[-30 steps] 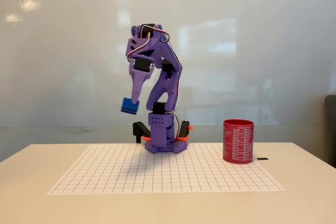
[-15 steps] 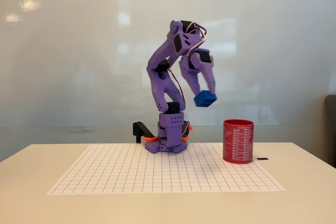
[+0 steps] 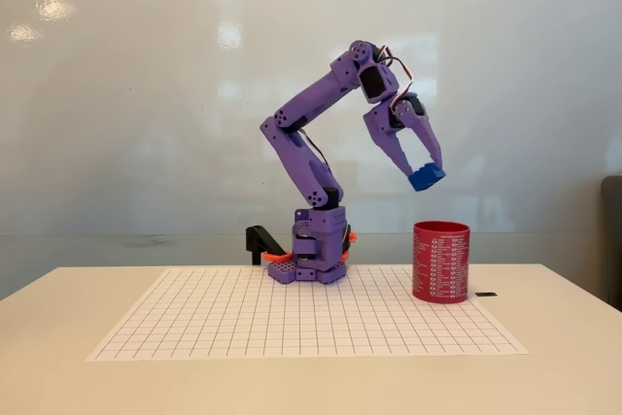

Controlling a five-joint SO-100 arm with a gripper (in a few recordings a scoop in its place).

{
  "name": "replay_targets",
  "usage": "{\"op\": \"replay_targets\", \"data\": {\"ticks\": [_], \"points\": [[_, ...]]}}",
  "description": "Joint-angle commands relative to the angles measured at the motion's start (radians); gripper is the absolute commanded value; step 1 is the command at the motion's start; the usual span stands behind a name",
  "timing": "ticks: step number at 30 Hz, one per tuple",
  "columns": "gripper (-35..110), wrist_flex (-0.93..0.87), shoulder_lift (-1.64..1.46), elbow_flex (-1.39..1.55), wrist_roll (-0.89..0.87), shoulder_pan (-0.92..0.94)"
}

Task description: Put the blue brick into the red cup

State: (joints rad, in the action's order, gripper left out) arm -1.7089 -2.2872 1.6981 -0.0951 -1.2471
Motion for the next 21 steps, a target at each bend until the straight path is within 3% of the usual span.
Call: {"op": "replay_targets", "data": {"ticks": [1, 10, 21], "points": [[-1, 0.000, -0.048, -0.058, -0.061, -0.080], [-1, 0.147, -0.077, 0.097, -0.091, 0.023], [-1, 0.166, -0.107, 0.270, -0.149, -0.025]]}}
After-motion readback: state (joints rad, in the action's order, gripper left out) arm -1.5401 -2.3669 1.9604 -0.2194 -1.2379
